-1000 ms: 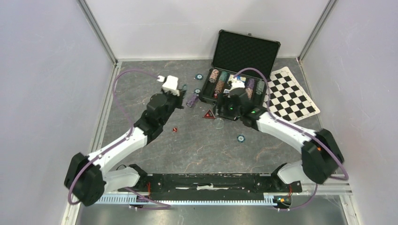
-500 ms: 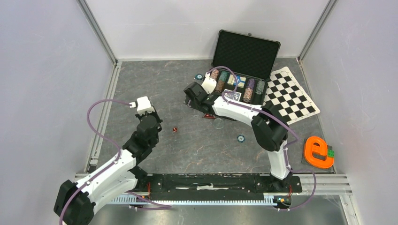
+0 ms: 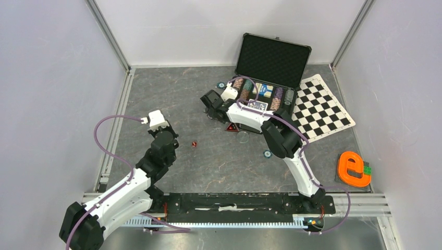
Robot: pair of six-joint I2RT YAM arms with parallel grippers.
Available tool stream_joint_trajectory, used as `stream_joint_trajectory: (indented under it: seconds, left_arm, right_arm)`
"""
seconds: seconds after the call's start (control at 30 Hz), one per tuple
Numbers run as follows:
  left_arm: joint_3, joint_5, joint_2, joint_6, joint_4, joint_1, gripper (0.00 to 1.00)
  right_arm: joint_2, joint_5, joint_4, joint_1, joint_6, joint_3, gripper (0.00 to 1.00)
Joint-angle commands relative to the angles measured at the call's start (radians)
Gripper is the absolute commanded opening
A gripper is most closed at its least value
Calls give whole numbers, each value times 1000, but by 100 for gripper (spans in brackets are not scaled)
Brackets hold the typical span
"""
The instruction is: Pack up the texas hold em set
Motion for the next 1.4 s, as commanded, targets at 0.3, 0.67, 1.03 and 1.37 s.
stream_joint_trajectory:
  seconds: [0.3,0.67,1.03,1.37]
  left_arm:
    - [-6,-12,-2,-34,81,0,2]
    - [-5,24,8,-27,96,-1,2]
    - [-21,134,23,-24,169,0,2]
    - [-25,281,54,-50,234,0,2]
  right_arm:
    - [-9,-39,79,-7,-22,-20,41]
    - [-417,-106,341,70,-313,-378,28]
    - [-957,-63,382,-176,-649,-872,20]
    - [-1018,-470,368,-607,-842,-1015,12]
